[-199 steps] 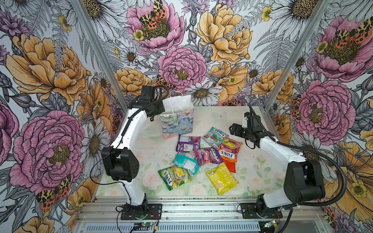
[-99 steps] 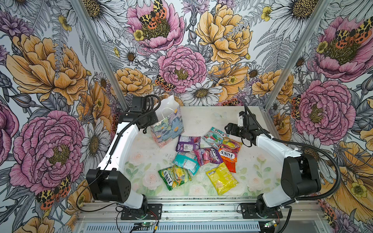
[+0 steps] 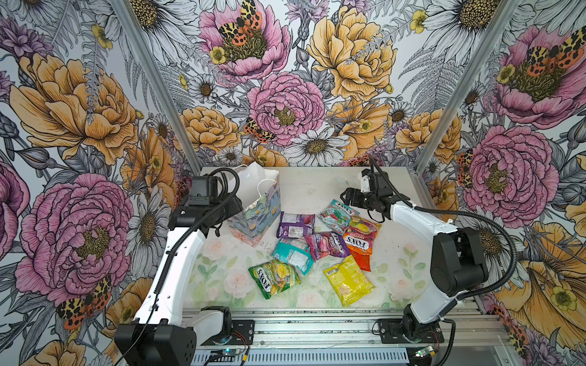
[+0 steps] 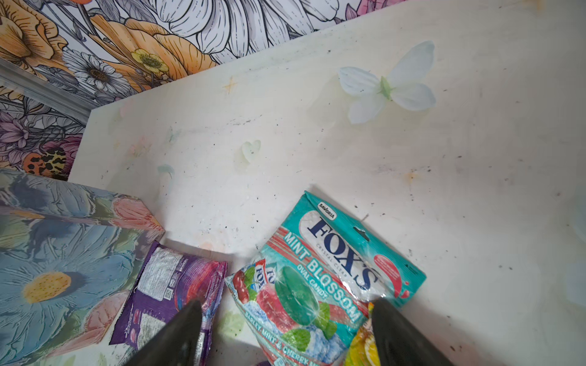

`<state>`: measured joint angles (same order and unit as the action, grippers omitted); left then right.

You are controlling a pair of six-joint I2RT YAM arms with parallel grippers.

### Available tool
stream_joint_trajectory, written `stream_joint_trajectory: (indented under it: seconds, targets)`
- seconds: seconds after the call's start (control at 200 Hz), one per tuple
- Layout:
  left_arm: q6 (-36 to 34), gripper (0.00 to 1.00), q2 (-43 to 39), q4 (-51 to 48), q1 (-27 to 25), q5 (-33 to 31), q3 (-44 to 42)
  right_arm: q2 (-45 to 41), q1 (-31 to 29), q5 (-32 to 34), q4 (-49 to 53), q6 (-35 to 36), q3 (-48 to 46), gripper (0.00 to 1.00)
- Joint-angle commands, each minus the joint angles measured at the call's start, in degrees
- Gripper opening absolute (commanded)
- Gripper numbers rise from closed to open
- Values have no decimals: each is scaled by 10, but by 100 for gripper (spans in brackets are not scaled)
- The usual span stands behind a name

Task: Place the snacks into the paper bag
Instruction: 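Reach the left gripper to the bag rim while the right moves over candy, then grip the bag rim with the left gripper while the right nears the yellow packet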

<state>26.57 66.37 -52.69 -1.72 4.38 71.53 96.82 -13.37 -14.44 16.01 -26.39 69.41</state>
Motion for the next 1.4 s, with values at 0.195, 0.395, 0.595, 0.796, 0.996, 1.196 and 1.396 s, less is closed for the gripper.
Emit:
stream_joint_trajectory:
  seconds: [0.195,0.395,0.595,0.796,0.996,1.196,1.396]
  targets:
    - [-39,85,-17,6,54,74,72,-4,-6,-13,-8,-15,20,85]
    - [-94,86,43,6,66,98,145,-23,-6,-10,-7,-13,7,85]
    - [-148,87,121,-3,67,119,196,-41,-7,-7,-7,-16,-5,85]
    - [-193,89,194,-20,66,114,239,-52,-6,-6,-7,-16,-10,85]
    - [-215,89,245,-26,63,75,282,-54,-7,-7,-6,-16,-10,85]
    - [-234,85,290,-41,59,74,319,-57,-7,-16,-7,-27,-18,84]
    - [-237,75,319,-52,61,99,334,-70,-7,-32,-7,-45,-43,82]
